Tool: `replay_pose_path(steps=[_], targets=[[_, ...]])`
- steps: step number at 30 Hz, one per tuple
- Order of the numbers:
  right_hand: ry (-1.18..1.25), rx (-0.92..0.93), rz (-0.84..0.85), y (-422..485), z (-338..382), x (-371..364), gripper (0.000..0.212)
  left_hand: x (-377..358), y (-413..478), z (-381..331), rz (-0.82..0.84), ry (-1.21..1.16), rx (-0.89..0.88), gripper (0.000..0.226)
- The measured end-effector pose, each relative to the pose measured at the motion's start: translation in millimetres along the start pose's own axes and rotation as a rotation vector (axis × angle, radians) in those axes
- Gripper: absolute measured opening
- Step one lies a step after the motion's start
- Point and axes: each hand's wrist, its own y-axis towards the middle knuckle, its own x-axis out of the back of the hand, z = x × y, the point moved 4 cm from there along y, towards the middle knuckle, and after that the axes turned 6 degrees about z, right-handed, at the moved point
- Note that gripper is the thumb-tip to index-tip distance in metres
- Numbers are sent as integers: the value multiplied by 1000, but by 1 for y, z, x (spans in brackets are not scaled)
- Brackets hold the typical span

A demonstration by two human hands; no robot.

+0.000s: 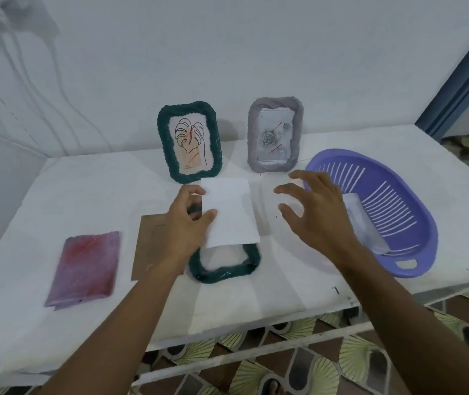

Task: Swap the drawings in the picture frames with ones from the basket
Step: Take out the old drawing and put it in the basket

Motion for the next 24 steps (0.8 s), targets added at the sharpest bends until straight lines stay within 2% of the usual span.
replay_pose_path(steps=[3, 6, 13, 19, 24], targets=[[-5, -156, 234, -4, -40, 11, 31, -34, 6, -1, 83, 1, -50, 19], [63, -176, 402, -13, -63, 12, 25, -71, 12, 2, 211, 21, -68, 24], [323, -223, 282, -13, -77, 42, 21, -135, 11, 16, 314, 139, -55, 33], [367, -197, 313, -14, -77, 34, 23, -167, 11, 13, 298, 330, -90, 42], [264, -179, 312, -12, -79, 20, 34, -176, 9, 8, 245, 766, -184, 52]])
